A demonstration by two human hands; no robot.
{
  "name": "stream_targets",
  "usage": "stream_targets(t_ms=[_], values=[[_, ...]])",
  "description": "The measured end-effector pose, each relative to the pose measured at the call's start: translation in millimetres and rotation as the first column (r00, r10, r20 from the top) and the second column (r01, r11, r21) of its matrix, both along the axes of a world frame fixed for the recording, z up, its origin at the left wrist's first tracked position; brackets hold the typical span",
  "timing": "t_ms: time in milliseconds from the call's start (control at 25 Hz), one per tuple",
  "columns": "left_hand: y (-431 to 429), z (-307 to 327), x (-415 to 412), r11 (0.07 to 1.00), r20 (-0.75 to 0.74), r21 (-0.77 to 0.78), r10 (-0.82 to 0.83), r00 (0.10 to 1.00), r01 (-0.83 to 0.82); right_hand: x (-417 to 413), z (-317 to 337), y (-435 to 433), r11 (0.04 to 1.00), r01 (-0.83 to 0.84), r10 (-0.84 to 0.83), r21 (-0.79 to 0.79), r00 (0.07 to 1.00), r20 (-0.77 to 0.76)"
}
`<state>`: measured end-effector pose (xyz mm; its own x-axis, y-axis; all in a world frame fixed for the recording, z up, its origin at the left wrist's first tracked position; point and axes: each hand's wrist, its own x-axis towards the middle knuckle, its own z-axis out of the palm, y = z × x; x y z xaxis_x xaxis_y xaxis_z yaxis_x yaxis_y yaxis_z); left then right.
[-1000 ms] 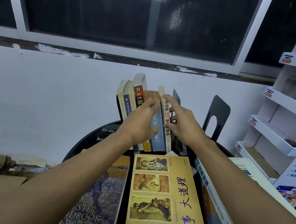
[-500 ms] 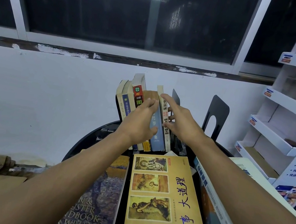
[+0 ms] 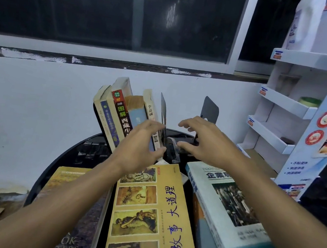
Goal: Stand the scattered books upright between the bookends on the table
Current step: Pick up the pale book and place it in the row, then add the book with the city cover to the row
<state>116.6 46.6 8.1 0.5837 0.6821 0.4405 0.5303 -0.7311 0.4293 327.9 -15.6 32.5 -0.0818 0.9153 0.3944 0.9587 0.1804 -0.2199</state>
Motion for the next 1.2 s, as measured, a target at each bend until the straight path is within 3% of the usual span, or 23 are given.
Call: stream_targets(t_ms=[240,440,640,920,1200], values=[[-21.8,-18.1,41.0,0.976,-0.157,-0.196,-0.124,0.98,0.092,73.1,-16.2,-69.7,0.941,0.27,-0.264,-0.204,0.963,0.054],[-27.6,-34.6,68.6,0.988,-0.356,-0.157,-0.061,0.933,0.005,107.8,-39.8,-104.3,0.835,0.452,-0.468,-0.315,0.883,0.027],[-33.4,-45.8,76.9,0.99,-0.366,-0.139,-0.033,0.93,-0.02,111.7,-46.6,-114.5,0.818,0.445,-0.489,-0.365,0.872,-0.034],[-21.7,-45.6,89.4,0.971,-0.348,-0.235,-0.125,0.929,0.042,110.8,-46.9,-117.8,0.807,0.44,-0.513,-0.394,0.853,-0.097],[5.7,-26.8,99.0,0.935,-0.372,-0.319,-0.275,0.886,0.156,134.6,-53.5,-122.1,0.848,0.365,-0.514,-0.384,0.743,-0.43]])
